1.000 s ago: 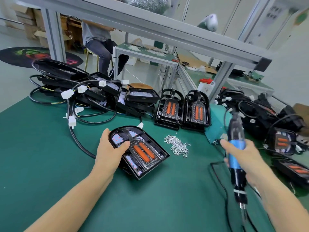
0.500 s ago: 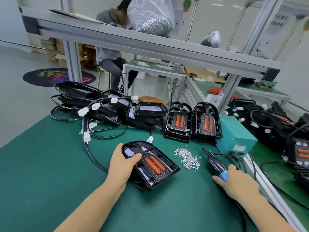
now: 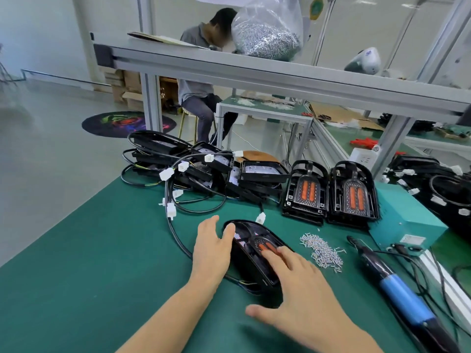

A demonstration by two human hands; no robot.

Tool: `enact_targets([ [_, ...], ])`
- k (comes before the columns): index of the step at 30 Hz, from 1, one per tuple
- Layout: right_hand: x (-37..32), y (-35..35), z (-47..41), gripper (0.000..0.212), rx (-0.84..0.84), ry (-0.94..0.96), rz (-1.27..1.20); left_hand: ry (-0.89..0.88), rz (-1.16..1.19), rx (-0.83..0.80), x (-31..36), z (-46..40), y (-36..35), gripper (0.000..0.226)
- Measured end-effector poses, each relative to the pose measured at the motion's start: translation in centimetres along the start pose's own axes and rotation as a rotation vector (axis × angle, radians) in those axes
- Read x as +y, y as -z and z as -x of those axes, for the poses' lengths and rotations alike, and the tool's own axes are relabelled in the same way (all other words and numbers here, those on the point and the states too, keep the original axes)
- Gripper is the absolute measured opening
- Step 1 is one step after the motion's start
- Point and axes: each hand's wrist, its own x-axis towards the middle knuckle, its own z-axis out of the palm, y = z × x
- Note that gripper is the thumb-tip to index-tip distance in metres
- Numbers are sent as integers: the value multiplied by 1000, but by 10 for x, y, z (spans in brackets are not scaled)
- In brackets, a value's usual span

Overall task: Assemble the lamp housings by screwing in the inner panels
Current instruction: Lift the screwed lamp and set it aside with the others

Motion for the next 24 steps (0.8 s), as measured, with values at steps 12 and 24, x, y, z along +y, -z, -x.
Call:
enact_targets([
  [12, 26, -17, -11, 48, 338, -44, -535, 287, 245, 190, -19, -74, 76, 57],
  [24, 48, 10, -18, 40, 491, -214, -2162, 158, 631, 241, -16, -70, 78, 25],
])
